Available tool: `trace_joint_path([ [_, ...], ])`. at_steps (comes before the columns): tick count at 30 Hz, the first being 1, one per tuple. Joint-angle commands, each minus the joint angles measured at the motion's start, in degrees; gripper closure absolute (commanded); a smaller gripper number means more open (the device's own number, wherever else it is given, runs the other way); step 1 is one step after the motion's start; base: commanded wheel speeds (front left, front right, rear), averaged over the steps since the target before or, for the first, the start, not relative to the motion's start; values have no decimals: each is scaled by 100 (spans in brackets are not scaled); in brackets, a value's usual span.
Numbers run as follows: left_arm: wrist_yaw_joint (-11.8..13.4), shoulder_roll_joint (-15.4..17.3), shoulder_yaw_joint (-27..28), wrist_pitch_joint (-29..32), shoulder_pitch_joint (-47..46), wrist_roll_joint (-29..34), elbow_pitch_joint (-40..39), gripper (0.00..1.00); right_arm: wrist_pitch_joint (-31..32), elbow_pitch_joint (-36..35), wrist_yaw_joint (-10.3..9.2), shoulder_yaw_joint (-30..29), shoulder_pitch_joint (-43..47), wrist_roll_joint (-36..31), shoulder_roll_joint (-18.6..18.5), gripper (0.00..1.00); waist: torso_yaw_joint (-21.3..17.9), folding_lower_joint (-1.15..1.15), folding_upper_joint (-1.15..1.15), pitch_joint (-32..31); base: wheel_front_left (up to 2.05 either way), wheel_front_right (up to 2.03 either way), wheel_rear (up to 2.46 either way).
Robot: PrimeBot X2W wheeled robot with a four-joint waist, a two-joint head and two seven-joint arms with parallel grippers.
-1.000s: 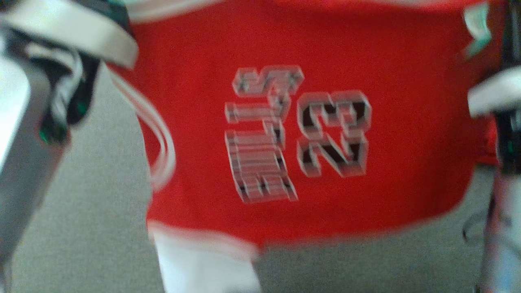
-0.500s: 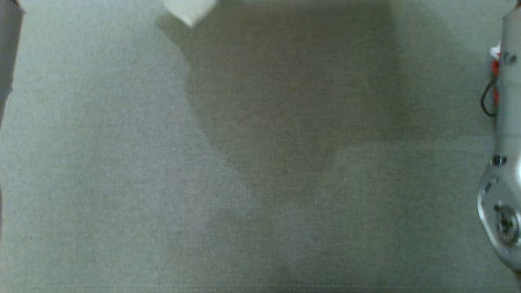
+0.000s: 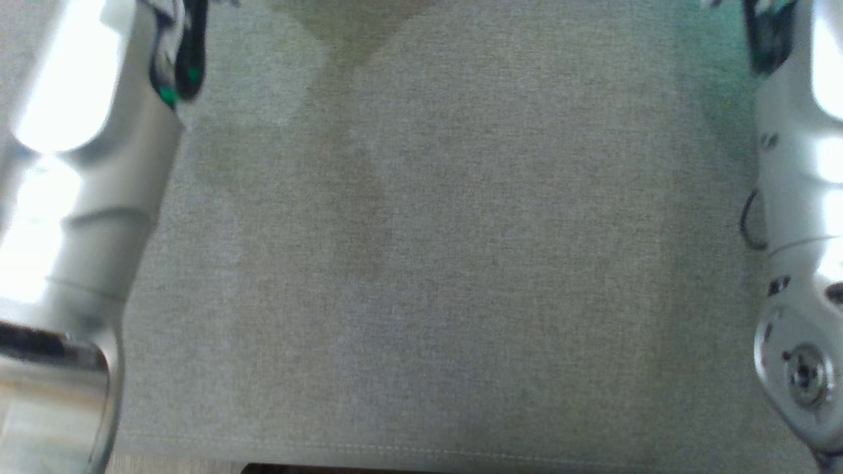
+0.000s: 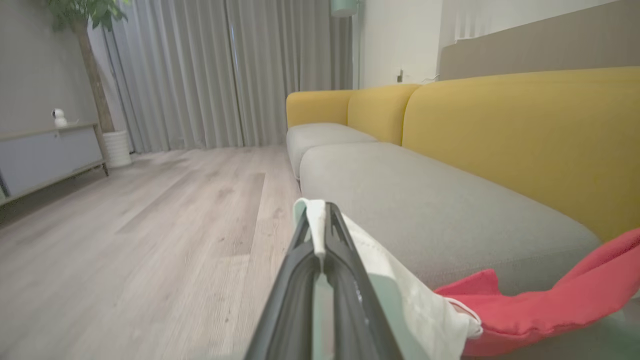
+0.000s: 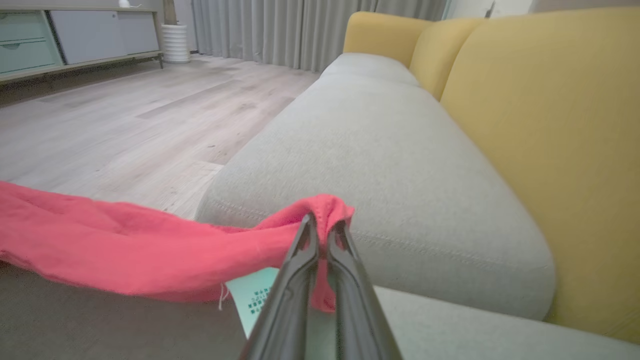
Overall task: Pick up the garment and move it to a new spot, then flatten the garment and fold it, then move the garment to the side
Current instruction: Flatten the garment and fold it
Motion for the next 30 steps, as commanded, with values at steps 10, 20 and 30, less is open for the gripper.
trace_joint_path([
  [10, -59, 484, 615, -169, 1607, -242, -1039, 100, -663, -164, 37, 528, 935, 1172, 147, 100, -84, -2, 0, -438, 0, 0, 0],
  [20, 258, 681, 707, -151, 4487, -509, -2688, 100, -606, -1478, 37, 842, 3351, 2135, 147, 100, -206, -2, 0, -1811, 0, 0, 0],
  [30, 1201, 1174, 651, 341, 7134, -709, -4770, 100, 447, -4010, 37, 687, 6315, 2677, 147, 100, -263, -2, 0, -3119, 0, 0, 0],
])
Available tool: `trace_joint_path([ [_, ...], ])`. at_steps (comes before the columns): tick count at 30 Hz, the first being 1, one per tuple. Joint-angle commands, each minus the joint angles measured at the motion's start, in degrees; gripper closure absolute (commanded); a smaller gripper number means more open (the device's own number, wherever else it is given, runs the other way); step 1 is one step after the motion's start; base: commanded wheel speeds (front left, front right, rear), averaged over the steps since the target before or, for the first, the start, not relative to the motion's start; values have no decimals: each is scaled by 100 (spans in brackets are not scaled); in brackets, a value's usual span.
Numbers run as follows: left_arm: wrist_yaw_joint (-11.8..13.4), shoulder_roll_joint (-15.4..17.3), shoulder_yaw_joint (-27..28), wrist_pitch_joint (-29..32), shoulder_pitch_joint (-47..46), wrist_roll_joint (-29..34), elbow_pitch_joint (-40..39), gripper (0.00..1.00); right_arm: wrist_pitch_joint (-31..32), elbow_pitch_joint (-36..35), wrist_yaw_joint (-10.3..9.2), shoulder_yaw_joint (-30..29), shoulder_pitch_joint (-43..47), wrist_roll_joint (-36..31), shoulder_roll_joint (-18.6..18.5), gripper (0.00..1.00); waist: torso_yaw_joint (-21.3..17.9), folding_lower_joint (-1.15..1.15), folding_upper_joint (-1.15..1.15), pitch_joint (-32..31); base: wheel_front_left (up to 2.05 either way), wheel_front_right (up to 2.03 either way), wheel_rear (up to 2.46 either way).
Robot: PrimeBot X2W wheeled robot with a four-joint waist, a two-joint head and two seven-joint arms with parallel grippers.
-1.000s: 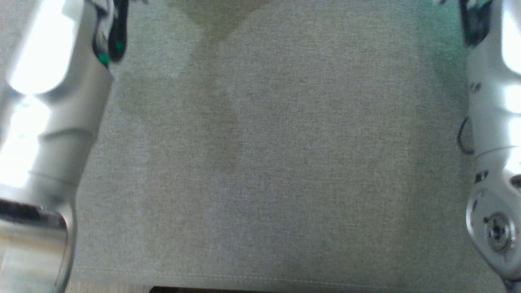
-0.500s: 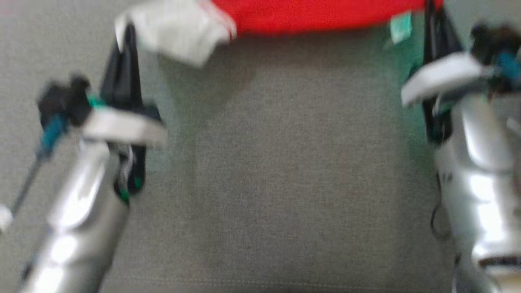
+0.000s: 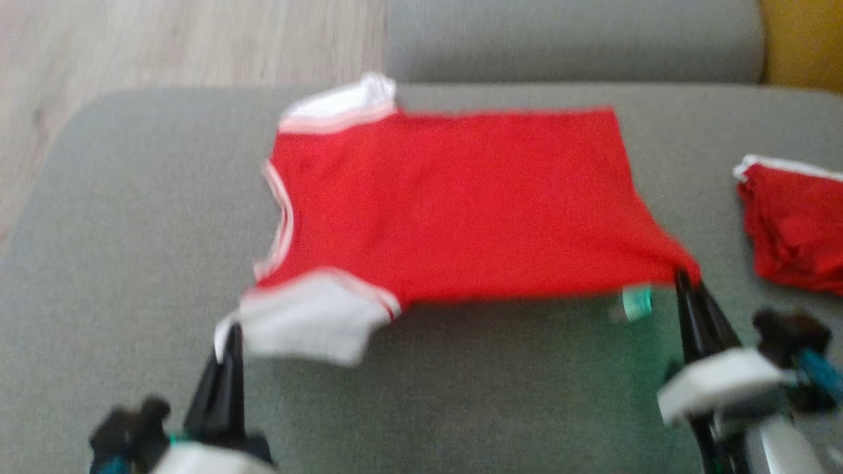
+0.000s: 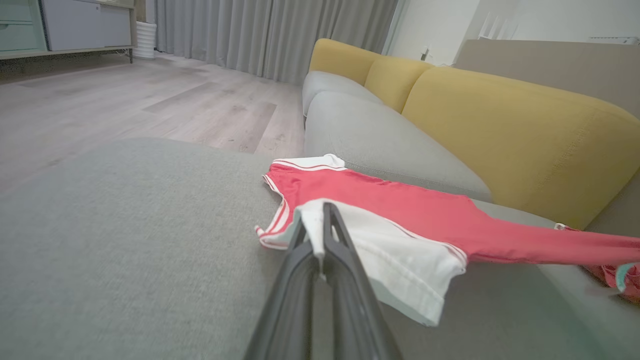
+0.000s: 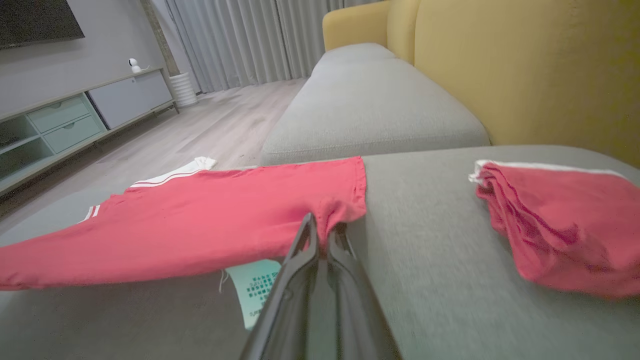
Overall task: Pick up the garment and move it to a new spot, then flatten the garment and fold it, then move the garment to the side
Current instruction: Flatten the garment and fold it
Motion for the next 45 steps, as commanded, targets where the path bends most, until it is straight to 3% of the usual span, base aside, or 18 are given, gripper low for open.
trace_joint_path([
  [1, 110, 180, 172, 30, -9, 13, -353, 100, 106, -422, 37, 85, 124, 94, -15, 100, -35, 3, -1, -410, 0, 0, 0],
  [8, 553, 568, 69, 458, 1033, 25, -1365, 100, 837, -1952, 37, -92, 1750, 318, -15, 100, -6, 3, -1, -576, 0, 0, 0],
  [14, 523, 595, -38, 702, 1121, -126, -1356, 100, 1207, -2109, 37, -106, 2012, 366, -15, 100, 23, 3, -1, -567, 0, 0, 0],
  [26, -13, 285, -518, 843, 322, -52, -225, 100, 1496, -1136, 37, -78, 1587, 430, -15, 100, 41, 3, -1, -318, 0, 0, 0],
  [39, -912, 193, -757, 1545, -2234, 329, 874, 100, 1898, -550, 37, -151, 279, 569, -15, 100, -104, 3, -1, 157, 0, 0, 0],
  [45, -1167, 67, -733, 1544, -2965, 344, 1708, 100, 1997, -110, 37, -186, -313, 506, -15, 100, -192, 3, -1, 245, 0, 0, 0],
])
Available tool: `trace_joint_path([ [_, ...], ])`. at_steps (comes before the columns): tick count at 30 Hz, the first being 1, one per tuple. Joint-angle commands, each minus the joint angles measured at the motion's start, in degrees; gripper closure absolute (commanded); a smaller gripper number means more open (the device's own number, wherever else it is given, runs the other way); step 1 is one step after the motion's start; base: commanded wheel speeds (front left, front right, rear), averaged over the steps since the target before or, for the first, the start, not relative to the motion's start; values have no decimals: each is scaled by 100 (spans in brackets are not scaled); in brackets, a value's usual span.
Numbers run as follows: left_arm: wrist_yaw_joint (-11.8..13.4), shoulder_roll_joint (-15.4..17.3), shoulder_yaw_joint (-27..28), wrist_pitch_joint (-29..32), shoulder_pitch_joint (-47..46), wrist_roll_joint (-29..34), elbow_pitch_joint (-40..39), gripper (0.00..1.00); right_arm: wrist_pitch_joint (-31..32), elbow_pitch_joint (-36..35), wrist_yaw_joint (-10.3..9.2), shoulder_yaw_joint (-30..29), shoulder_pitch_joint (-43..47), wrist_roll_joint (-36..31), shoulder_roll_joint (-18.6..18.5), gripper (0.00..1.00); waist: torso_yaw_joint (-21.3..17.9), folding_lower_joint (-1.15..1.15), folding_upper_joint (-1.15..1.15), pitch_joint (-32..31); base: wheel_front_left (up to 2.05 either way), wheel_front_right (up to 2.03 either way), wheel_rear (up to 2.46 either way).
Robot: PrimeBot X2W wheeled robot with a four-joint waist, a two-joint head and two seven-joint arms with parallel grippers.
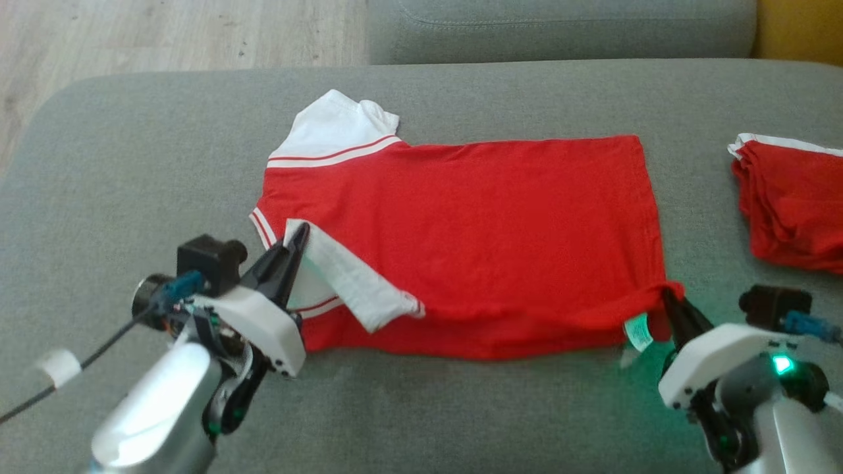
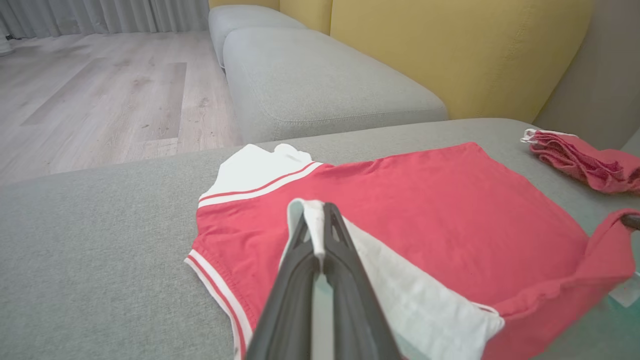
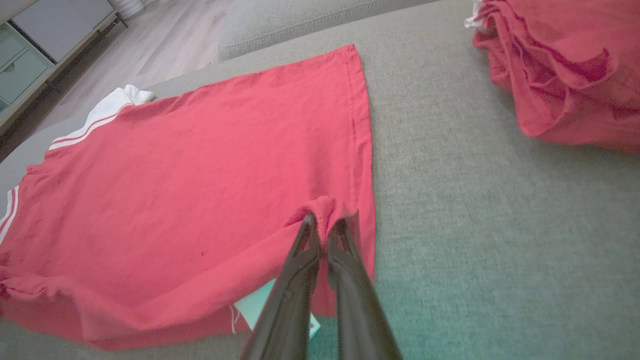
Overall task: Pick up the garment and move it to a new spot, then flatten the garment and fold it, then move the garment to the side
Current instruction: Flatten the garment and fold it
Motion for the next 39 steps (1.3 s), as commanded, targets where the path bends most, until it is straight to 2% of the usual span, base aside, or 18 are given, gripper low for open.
trace_joint_path([
  [1, -49, 96, 273, -70, -432, 45, 14, 100, -33, -108, 37, 76, -354, -5, -55, 100, -26, -1, 0, 24, 0, 0, 0],
  [10, -246, -157, 249, -408, -937, 86, 954, 100, -257, 491, 37, 179, -953, -95, -55, 100, -88, -1, 0, 150, 0, 0, 0],
  [11, -255, -193, 259, -491, -977, 91, 1025, 100, -318, 536, 37, 192, -1009, -105, -55, 92, -91, -1, 0, 164, 0, 0, 0],
  [12, -260, -226, 273, -592, -1012, 99, 1089, 99, -366, 586, 37, 202, -1058, -108, -55, 61, -92, -1, 0, 176, 0, 0, 0],
  [13, -260, -226, 273, -592, -1012, 99, 1089, 99, -366, 586, 37, 202, -1058, -108, -55, 61, -92, -1, 0, 176, 0, 0, 0],
  [14, -262, -251, 285, -695, -1042, 115, 1146, 71, -443, 617, 37, 216, -1104, -111, -55, 0, -93, -1, 0, 185, 0, 0, 0],
  [15, -274, -273, 290, -802, -1066, 134, 1192, 40, -508, 655, 37, 208, -1138, -111, -55, 0, -93, -1, 0, 192, 0, 0, 0],
  [16, -286, -292, 297, -913, -1086, 150, 1231, 0, -560, 680, 37, 220, -1163, -117, -55, 0, -90, -1, 0, 200, 0, 0, 0],
  [22, -293, -366, 412, -1397, -1037, 96, 1261, 0, -847, 580, 37, 231, -1082, -148, -55, 0, -58, -1, 0, 159, 0, 0, 0],
  [26, -167, -317, 537, -1591, -738, -7, 978, 0, -941, 219, 37, 248, -791, -179, -55, 0, -38, -1, 0, 80, 0, 0, 0],
  [30, 65, -206, 621, -1580, -116, -163, 478, 0, -931, -222, 37, 209, -372, -292, -55, 0, -24, -1, 0, 9, 0, 0, 0],
  [34, 423, -109, 658, -1385, 702, -364, -12, 0, -882, -607, 37, 168, 16, -343, -55, 0, -10, -1, 0, -10, 0, 0, 0],
  [39, 806, -174, 794, -1185, 1412, -741, -320, 0, -823, -891, 37, 129, 295, -342, -55, 0, 16, -1, 0, 44, 0, 0, 0],
])
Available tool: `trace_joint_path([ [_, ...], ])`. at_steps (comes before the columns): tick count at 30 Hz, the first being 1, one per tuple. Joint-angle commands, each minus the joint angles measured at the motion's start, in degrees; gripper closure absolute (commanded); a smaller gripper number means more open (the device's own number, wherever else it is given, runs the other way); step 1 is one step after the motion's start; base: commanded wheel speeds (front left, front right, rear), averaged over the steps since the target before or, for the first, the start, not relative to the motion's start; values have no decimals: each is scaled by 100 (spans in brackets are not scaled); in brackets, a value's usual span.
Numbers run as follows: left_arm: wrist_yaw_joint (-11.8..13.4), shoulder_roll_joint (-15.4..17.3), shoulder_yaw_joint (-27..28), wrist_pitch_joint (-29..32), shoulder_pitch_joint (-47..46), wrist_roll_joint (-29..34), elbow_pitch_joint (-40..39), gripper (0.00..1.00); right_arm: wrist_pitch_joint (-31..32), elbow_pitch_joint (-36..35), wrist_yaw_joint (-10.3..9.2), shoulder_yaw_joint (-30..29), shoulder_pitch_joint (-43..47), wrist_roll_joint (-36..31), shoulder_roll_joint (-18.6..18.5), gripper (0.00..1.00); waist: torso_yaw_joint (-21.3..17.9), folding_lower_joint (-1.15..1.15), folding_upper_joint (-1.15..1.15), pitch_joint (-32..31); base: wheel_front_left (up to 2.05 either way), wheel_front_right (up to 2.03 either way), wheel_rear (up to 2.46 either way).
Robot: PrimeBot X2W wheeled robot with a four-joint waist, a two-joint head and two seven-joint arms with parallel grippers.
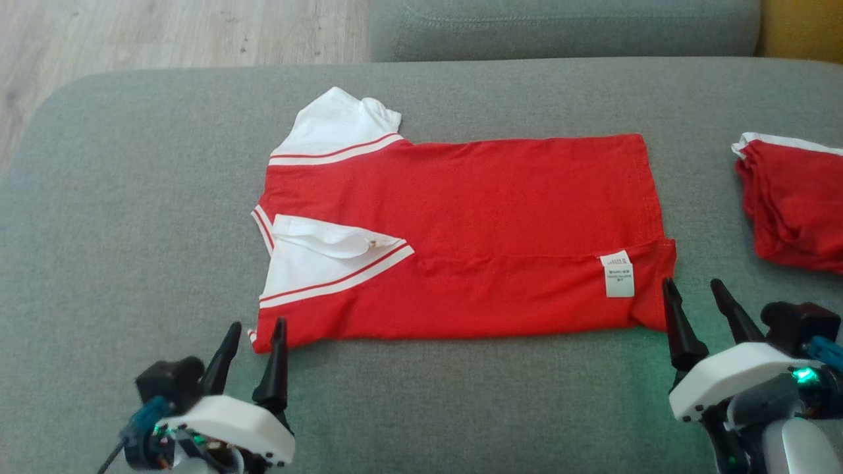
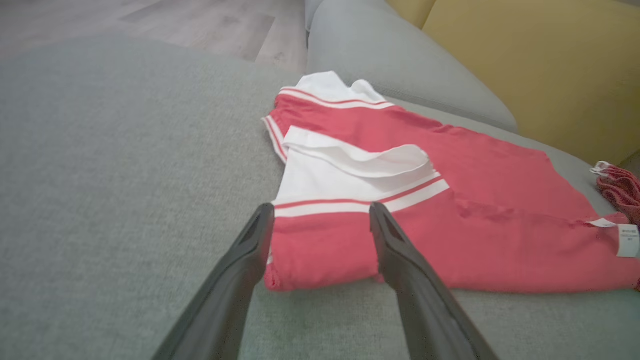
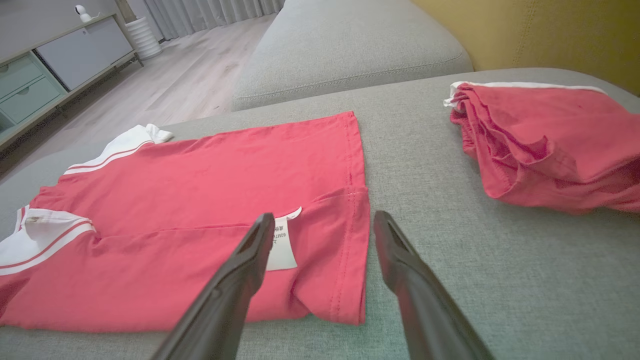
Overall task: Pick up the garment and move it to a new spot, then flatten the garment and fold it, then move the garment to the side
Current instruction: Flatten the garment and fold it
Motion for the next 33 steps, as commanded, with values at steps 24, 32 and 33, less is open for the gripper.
trace_joint_path([
  [24, 20, -412, 627, 329, -524, -940, 702, 100, 147, 48, 37, 111, -369, -63, -44, 0, -130, 1, 0, 521, 0, 0, 0],
  [32, 19, -316, 710, 143, -485, -904, 572, 100, -30, 905, 37, 75, -625, 222, -44, 0, -31, 1, 0, 557, 0, 0, 0],
  [33, 26, -311, 709, 143, -478, -903, 550, 100, -63, 1054, 37, 89, -689, 299, -44, 0, -20, 1, 0, 563, 0, 0, 0],
])
